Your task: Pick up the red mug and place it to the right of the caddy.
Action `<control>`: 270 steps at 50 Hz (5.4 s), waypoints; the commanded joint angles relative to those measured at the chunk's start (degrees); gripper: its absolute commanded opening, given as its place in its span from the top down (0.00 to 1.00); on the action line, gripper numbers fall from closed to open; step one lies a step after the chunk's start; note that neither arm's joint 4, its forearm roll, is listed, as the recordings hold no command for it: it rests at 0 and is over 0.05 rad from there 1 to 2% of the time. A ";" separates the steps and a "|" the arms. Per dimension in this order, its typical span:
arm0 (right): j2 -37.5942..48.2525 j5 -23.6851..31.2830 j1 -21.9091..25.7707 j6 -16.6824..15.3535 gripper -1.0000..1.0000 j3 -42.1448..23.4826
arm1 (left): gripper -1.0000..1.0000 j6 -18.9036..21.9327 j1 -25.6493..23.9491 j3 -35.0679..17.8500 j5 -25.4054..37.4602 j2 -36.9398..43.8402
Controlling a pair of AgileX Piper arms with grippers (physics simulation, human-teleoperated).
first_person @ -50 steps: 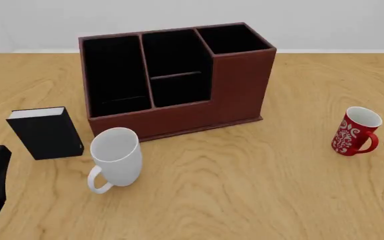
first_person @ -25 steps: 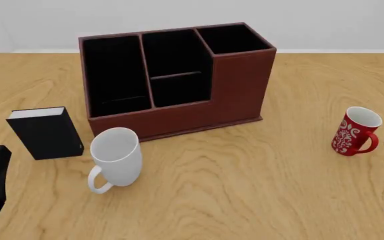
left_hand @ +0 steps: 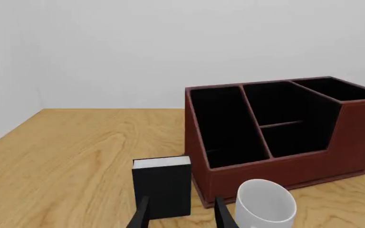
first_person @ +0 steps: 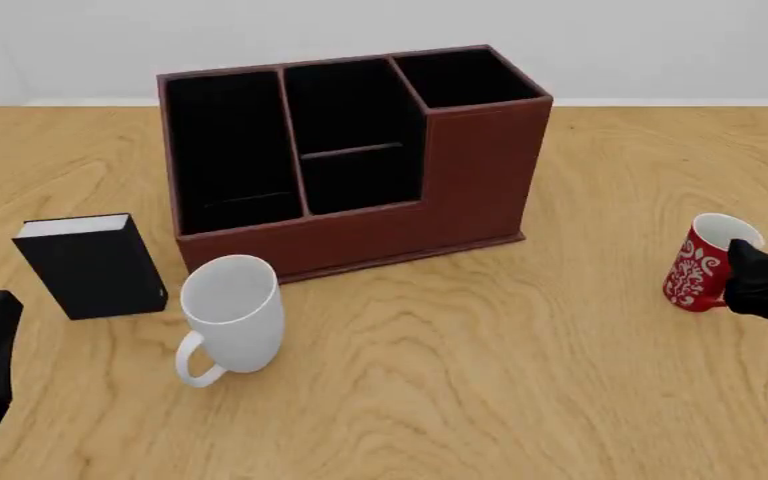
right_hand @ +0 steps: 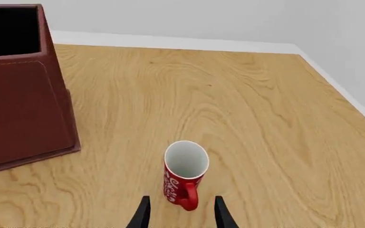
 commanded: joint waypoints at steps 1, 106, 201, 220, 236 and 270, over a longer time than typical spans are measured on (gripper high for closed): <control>6.93 -6.06 0.09 -0.79 0.00 0.87 | 0.00 0.00 0.00 0.00 0.00 0.00; 40.17 -29.71 -4.63 -5.80 1.00 -2.33 | 0.00 0.00 0.00 0.00 0.00 0.00; 53.44 9.62 12.85 5.41 1.00 -57.57 | 0.00 0.00 0.00 0.00 0.00 0.00; 59.94 12.22 13.26 4.26 1.00 -63.56 | 0.00 0.00 0.00 0.00 0.00 0.00; 63.43 15.91 14.42 5.19 1.00 -67.36 | 0.00 0.00 0.00 0.00 0.00 0.00; 65.00 17.42 14.17 4.85 1.00 -66.89 | 0.00 0.00 0.00 0.00 0.00 0.00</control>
